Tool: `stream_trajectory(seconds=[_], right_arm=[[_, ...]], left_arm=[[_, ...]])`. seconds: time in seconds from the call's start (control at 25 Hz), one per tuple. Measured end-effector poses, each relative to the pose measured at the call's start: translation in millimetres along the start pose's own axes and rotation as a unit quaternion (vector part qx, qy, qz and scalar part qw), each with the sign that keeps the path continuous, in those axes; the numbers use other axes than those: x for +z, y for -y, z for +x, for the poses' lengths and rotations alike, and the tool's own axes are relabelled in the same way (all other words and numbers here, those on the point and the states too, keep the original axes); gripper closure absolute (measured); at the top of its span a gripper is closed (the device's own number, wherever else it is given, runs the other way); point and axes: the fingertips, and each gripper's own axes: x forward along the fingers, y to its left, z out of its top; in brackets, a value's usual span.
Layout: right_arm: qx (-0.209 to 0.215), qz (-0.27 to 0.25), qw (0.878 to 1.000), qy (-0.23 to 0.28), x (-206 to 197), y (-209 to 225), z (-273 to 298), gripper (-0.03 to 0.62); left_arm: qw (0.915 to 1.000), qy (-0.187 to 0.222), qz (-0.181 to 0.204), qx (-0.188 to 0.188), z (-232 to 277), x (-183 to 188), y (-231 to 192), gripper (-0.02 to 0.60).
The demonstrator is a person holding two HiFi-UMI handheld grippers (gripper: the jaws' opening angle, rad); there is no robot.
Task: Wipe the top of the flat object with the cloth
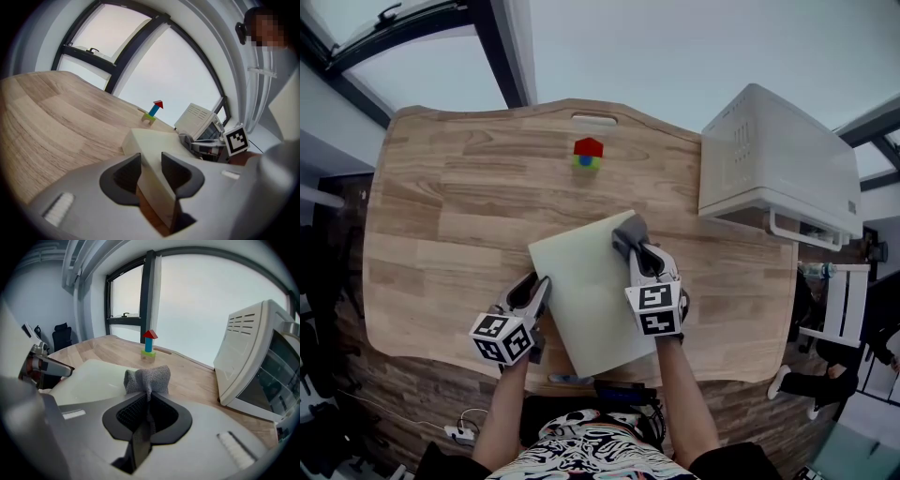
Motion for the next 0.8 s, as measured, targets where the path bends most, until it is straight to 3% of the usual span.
stream_trajectory(seconds=[0.28, 0.8], right_arm=[[0.029, 0.026, 0.999, -0.017, 6, -1, 9, 0.574], [0.03, 0.007, 0.999, -0.021, 22, -5, 26, 0.574]], left_arm=[[1.0, 0.002, -0.003, 0.001, 1, 0, -1, 0.422], [0.9998, 0.004, -0.016, -0.008, 1, 0, -1, 0.42]])
